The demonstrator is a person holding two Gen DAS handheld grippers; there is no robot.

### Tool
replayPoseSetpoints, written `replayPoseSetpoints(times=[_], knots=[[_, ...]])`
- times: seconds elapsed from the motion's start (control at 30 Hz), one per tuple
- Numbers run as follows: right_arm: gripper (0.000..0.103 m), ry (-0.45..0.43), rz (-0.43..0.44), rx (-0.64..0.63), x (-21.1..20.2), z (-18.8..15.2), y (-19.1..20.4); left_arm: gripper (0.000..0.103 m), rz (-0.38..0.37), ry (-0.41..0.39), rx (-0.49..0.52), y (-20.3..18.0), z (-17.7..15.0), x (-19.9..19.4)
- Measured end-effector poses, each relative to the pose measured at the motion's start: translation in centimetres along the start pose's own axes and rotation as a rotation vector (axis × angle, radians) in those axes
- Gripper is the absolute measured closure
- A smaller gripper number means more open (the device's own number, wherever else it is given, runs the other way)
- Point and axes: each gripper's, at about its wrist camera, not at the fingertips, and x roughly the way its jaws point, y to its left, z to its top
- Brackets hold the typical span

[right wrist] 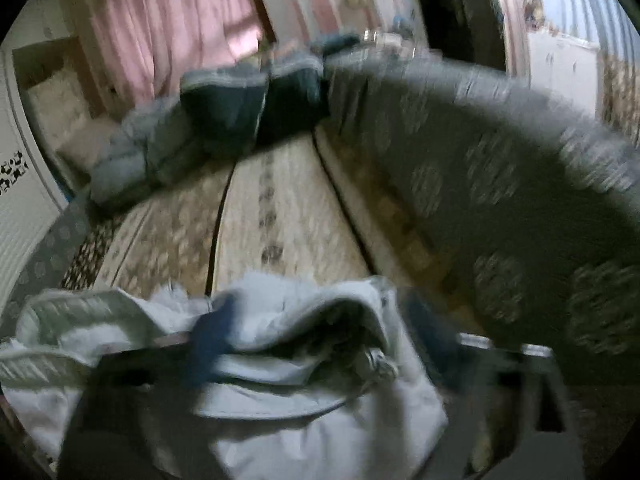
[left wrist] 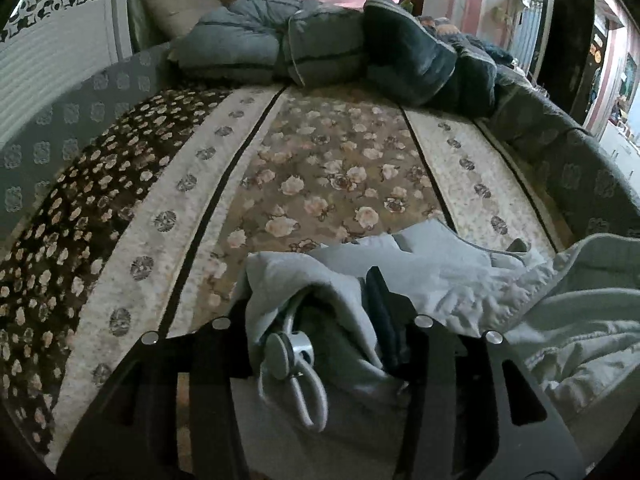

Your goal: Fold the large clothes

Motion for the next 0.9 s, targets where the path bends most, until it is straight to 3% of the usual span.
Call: replayPoseSetpoints(times=[0.17, 0.2, 0.27, 0.3, 0.47, 0.6, 0.77, 0.9], knots=[[0.002, -0.013, 0.037, 0.001, -2.9, 0.2, 0.9, 0.051, -0.014, 0.001, -0.026, 1.1, 0.1, -2.5], [0.002, -0.014, 0.041, -0.009, -3.3, 0.1, 1.3, 0.045, -0.013, -0.001, -0.041, 1.6, 0.0, -2.9], [0.002, -0.011, 0.056, -0.045, -4.1, 0.0, 2.2, 0.012, 0.043, -0.051, -0.060, 2.4, 0.0, -4.6], [0.002, -0.005, 0.069, -0.067, -4.5, -0.1, 2.7, 0.003, 0.066, -0.084, -0.067, 2.8, 0.0, -5.5], [0.002, 0.011, 0.108, -0.164, -6.4, -0.8, 5.4, 0.003, 0.064, -0.160, -0.083, 4.5, 0.2, -10.1], [0.002, 0.028, 0.030, -0.201, -8.0, -1.6, 6.5, 0.003, 0.055, -0.178, -0.024, 4.0, -0.9, -12.9], [0.002, 0.123, 0.020, -0.119, -8.8, -3.5, 6.1, 0.003, 0.062, -0.142, 0.094, 1.9, -3.0, -13.3], [0.002, 0.153, -0.045, -0.197, -9.8, -5.1, 7.5, 0.003, 0.077, -0.090, 0.190, -1.0, -4.9, -14.3]])
